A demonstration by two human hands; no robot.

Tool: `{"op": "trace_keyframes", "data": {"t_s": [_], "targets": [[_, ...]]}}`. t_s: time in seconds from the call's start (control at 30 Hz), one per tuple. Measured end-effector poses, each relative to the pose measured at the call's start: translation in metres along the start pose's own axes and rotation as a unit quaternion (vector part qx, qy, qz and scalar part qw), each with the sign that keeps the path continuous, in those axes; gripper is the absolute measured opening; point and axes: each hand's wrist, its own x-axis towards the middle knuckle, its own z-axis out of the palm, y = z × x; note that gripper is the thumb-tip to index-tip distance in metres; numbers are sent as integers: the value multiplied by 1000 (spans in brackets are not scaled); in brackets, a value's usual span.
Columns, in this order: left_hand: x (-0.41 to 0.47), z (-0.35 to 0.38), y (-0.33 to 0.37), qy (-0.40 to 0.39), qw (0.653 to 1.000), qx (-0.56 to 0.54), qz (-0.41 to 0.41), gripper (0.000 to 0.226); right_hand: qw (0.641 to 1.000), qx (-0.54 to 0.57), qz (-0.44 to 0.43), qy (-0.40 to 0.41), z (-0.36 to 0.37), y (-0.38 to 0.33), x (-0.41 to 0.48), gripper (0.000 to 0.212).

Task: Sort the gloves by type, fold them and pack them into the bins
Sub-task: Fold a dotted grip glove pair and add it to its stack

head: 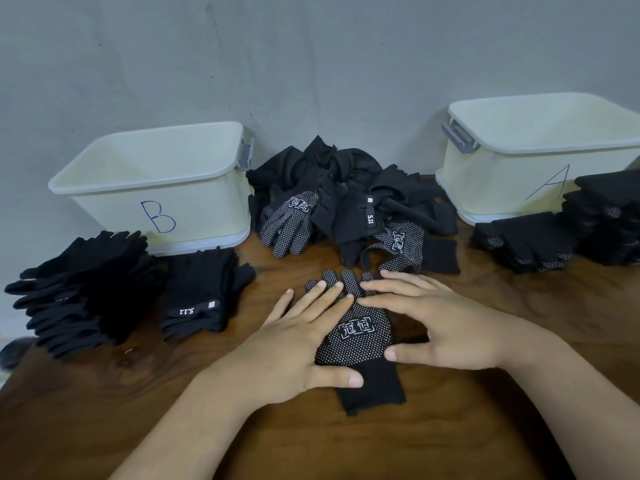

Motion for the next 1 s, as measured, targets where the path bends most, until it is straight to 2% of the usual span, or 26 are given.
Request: {"op": "trace_keyframes", "data": {"t_s": [0.13, 0.3, 0.37, 0.47, 0.53, 0.6, 0.67, 0.73, 0.83, 0.9, 1.0], "targets": [[-2, 0, -4, 0, 1000, -16, 6, 111, 1000, 16, -9, 19, 0, 3, -1, 66], [-5, -1, -8, 28, 997, -74, 20, 106, 990, 36, -26, 136, 1, 1, 4, 40], [-4, -1, -8, 58, 994, -95, 21, 97, 974, 63, -35, 216, 4, 5, 6, 27], [-3, 2, -7, 91, 992, -85, 10, 89, 941, 66, 43, 329, 3, 15, 7, 21], [-3, 3, -7, 75, 996, -55, 15, 93, 939, 35, 97, 329, 2, 21, 7, 27], [-4, 3, -8, 67, 996, -59, 24, 94, 952, 3, 126, 280, 3, 26, 8, 31], [-4, 2, -8, 89, 992, -87, 30, 85, 961, -23, 142, 237, 4, 27, 6, 32], [-3, 1, -9, 154, 977, -143, 22, 58, 955, -38, 160, 248, 1, 26, 5, 29], [3, 1, -15, 298, 932, -207, -14, 19, 940, -31, 191, 280, -2, 20, 5, 38], [7, 0, -16, 346, 900, -259, -56, 13, 937, -51, 180, 294, 2, 13, 8, 38], [10, -2, -16, 364, 855, -358, -94, 8, 935, -67, 140, 319, 2, -5, 19, 29]]}}
